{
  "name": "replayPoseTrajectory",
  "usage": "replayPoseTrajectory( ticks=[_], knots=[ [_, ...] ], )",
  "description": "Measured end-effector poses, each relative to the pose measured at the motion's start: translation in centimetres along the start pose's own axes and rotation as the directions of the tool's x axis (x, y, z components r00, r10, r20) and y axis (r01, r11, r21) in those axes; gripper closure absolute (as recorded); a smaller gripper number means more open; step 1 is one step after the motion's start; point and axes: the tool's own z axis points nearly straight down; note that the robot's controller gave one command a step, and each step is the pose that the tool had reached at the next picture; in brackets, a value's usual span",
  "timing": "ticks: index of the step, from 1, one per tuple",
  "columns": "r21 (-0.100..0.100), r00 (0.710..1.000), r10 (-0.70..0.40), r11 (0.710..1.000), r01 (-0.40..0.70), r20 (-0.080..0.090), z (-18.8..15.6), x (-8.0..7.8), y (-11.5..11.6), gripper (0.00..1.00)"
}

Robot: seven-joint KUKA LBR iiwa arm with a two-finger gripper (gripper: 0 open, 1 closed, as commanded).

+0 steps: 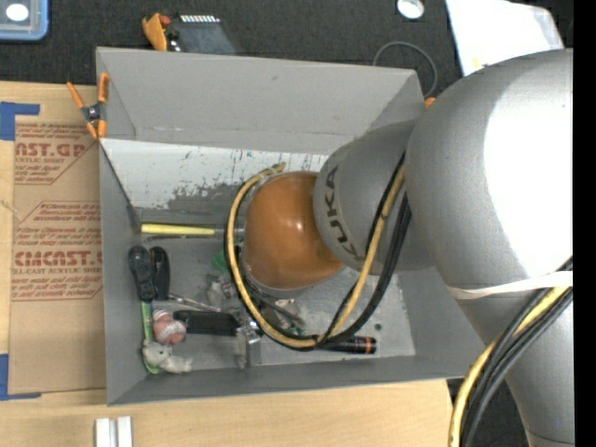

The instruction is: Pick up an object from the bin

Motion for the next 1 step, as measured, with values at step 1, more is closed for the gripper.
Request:
replayPoseTrajectory(
  ticks=[1],
  knots=[
    [-0.001, 0.997, 0.071, 0.998, -0.071, 0.018, -0.34, -7.01, -4.56, 1.0]
  ],
)
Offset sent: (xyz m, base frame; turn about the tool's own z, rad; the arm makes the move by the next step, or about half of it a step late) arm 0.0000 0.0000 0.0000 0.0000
